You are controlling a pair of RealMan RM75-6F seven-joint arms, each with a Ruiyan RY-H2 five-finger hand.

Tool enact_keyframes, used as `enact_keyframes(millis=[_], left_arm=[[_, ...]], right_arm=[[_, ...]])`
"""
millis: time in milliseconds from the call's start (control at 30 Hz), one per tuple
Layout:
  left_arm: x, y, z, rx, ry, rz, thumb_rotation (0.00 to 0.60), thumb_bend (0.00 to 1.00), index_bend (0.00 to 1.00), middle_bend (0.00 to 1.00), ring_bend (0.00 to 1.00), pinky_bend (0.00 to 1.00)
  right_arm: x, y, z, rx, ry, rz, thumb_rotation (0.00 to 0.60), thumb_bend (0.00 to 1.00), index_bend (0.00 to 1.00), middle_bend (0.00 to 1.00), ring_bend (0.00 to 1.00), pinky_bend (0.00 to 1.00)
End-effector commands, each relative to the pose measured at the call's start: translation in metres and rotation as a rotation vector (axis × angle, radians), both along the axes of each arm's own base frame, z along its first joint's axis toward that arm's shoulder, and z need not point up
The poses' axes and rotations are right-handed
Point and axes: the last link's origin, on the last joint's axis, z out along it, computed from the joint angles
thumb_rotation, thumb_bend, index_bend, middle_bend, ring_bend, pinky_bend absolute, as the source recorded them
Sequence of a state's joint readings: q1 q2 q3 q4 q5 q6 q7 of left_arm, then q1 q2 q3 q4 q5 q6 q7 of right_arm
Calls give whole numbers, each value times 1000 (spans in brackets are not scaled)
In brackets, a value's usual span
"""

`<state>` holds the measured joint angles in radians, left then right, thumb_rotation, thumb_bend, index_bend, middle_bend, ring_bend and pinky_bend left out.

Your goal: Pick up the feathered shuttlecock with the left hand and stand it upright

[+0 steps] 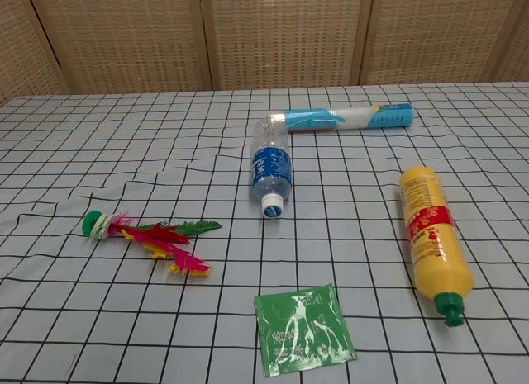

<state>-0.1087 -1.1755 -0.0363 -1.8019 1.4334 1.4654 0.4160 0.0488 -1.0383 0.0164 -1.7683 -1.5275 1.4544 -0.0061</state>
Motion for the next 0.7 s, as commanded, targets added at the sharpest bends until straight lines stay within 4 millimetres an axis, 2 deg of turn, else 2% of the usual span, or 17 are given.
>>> enact_keyframes(millis=[33,700], left_arm=[[0,-1,0,0,1,-1,600,57,34,0,0,0],[2,1,-2,-18,-10,-19,600,59,35,0,0,0]], right_arm=[[0,0,0,0,-1,1,600,84,25,0,0,16],[1,1,3,-10,-7,-1,600,84,25,0,0,16]])
